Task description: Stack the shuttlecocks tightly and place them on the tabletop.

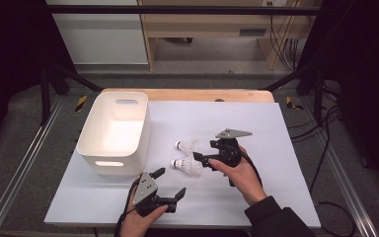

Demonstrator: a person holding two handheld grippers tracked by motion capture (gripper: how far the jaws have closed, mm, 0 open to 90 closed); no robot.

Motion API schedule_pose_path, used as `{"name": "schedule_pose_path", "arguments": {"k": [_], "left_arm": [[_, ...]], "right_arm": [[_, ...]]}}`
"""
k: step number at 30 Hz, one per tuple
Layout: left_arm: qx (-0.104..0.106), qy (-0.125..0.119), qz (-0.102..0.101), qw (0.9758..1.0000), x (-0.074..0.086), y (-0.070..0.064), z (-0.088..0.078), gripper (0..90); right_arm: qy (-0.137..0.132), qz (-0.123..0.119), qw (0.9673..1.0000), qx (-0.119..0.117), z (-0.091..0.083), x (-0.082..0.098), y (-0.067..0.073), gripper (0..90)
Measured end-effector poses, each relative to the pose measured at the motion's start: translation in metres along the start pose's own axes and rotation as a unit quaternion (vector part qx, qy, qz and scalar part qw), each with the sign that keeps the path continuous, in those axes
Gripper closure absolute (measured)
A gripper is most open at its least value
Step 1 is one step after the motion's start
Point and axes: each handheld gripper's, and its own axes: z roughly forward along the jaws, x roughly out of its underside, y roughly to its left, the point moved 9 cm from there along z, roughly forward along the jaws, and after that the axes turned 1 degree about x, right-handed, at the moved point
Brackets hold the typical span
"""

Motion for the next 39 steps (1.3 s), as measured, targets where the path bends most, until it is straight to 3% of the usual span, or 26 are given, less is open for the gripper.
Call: {"name": "schedule_pose_path", "arguments": {"k": [7, 10, 22, 34, 39], "left_arm": [[-0.002, -0.004, -0.001, 1.0, -0.001, 0.002, -0.001, 4.6], [-0.003, -0.006, -0.001, 1.0, -0.002, 0.002, -0.001, 4.7], [-0.006, -0.014, -0.002, 0.9999, -0.005, 0.005, -0.004, 4.8], [-0.007, -0.019, -0.002, 0.9998, -0.008, 0.006, -0.006, 4.8], [-0.006, -0.021, -0.002, 0.9997, -0.009, 0.006, -0.007, 4.8]], "right_arm": [[0.024, 0.008, 0.9997, 0.008, 0.026, -0.009, -0.003, 21.4], [0.042, 0.012, 0.999, 0.009, 0.04, -0.005, -0.003, 29.8], [0.079, 0.026, 0.9966, -0.002, 0.061, 0.008, -0.002, 49.0], [0.079, 0.036, 0.9963, -0.003, 0.079, 0.009, -0.004, 64.6], [0.07, 0.039, 0.9968, -0.002, 0.08, 0.008, -0.006, 80.3]]}}
